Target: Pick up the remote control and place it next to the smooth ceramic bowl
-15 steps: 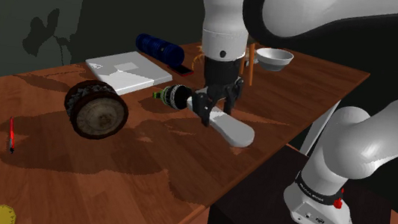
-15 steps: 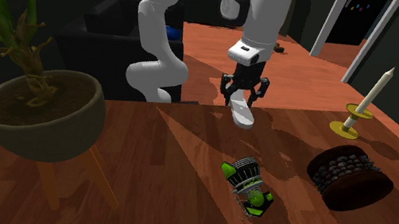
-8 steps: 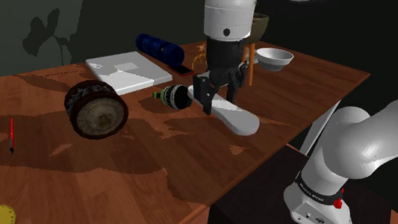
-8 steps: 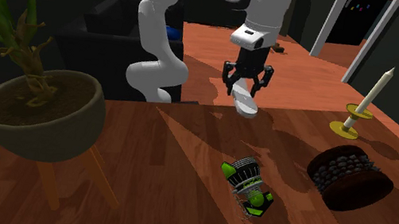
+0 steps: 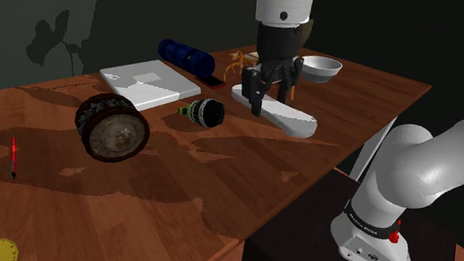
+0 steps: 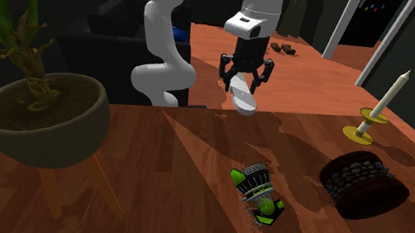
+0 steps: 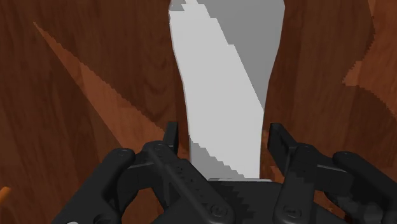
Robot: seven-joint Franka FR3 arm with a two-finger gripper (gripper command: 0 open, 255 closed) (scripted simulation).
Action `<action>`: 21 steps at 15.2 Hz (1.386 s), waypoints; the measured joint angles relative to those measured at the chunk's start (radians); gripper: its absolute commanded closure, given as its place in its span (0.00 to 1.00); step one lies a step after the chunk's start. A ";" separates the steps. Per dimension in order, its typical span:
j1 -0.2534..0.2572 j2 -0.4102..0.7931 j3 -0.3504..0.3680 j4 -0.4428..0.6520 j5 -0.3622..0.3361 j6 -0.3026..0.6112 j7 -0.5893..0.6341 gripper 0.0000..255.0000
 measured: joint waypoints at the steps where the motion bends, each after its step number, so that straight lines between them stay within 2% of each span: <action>1: -0.002 -0.019 -0.023 -0.016 -0.010 -0.006 -0.023 1.00; 9: -0.030 -0.153 -0.205 -0.123 -0.118 -0.054 -0.203 1.00; 21: -0.112 -0.214 -0.495 -0.145 -0.349 -0.089 -0.490 1.00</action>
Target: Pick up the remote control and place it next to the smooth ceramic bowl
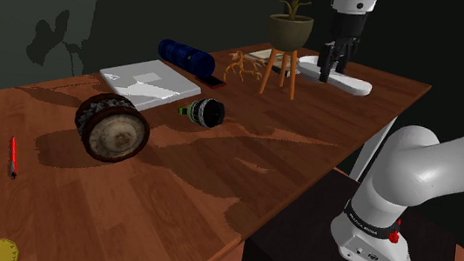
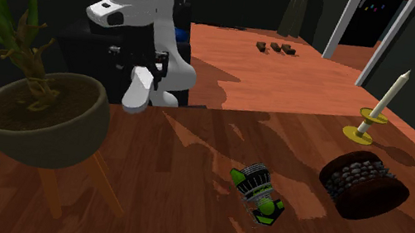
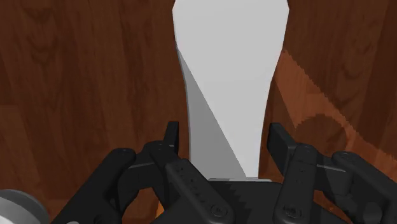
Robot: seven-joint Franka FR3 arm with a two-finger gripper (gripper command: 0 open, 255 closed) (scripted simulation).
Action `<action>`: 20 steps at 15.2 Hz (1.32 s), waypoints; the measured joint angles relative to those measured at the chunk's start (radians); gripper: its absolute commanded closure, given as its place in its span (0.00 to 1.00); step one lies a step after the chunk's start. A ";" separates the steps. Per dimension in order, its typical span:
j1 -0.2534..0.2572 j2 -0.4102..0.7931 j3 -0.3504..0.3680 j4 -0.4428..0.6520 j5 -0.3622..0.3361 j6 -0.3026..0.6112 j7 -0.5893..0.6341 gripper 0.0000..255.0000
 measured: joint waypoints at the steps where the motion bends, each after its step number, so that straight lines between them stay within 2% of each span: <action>1: -0.006 0.007 -0.025 0.004 -0.020 0.005 -0.024 1.00; 6: -0.037 0.022 -0.150 0.021 -0.116 0.022 -0.145 1.00; 13: -0.051 0.119 -0.327 0.130 -0.223 0.051 -0.314 1.00; 20: -0.025 0.258 -0.509 0.282 -0.275 0.089 -0.479 1.00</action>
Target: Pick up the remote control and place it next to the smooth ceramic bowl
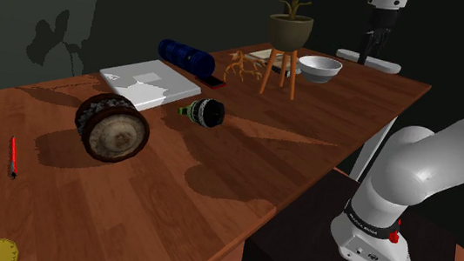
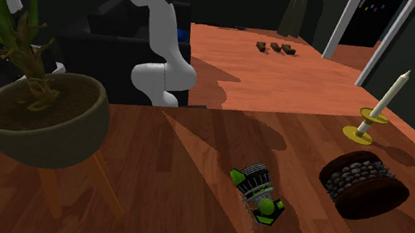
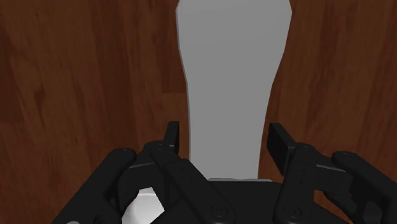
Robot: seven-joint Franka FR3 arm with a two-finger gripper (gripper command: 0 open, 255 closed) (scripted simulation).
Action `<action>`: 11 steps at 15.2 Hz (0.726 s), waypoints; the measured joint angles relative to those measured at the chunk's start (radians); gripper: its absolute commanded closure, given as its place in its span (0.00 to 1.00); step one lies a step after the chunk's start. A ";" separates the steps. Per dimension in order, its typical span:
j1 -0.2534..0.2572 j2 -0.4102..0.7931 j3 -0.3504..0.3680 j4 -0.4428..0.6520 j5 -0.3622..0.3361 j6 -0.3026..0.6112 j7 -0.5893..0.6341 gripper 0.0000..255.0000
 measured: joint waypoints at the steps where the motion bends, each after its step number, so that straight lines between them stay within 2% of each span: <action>1: 0.004 0.015 -0.020 0.017 -0.003 0.004 -0.018 1.00; 11: -0.006 0.006 -0.070 -0.097 -0.036 0.118 -0.021 1.00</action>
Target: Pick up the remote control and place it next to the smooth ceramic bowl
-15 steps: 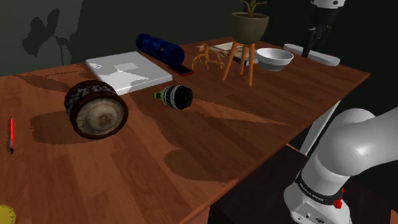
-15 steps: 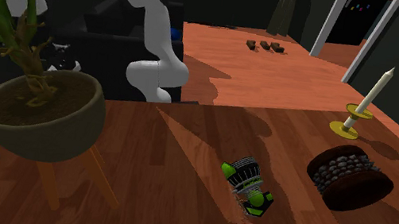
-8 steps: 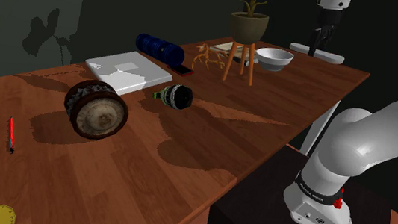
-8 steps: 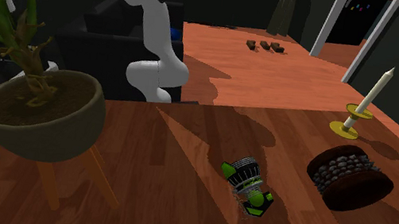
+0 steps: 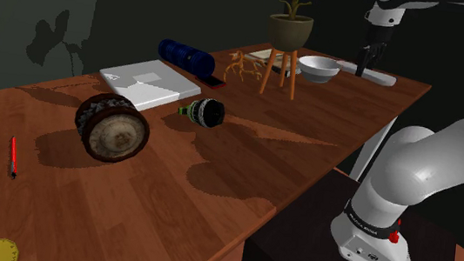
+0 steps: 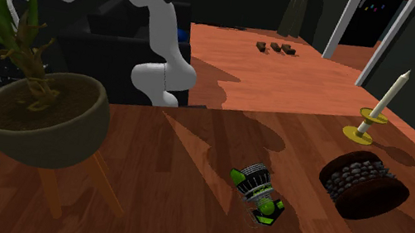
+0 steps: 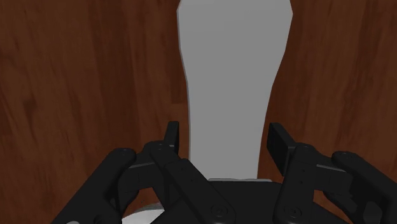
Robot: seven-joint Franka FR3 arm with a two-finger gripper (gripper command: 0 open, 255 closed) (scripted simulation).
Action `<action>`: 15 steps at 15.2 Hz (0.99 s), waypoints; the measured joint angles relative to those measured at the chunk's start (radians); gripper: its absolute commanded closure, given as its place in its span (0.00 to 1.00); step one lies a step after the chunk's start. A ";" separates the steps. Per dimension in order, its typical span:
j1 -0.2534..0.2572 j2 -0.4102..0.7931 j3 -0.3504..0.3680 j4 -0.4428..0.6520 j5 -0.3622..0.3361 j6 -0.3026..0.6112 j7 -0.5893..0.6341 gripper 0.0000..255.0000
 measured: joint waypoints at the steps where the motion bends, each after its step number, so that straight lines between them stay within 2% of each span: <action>1: 0.000 -0.001 -0.002 -0.014 -0.002 0.012 0.004 1.00; 15: -0.011 0.003 -0.073 -0.185 -0.052 0.192 0.023 1.00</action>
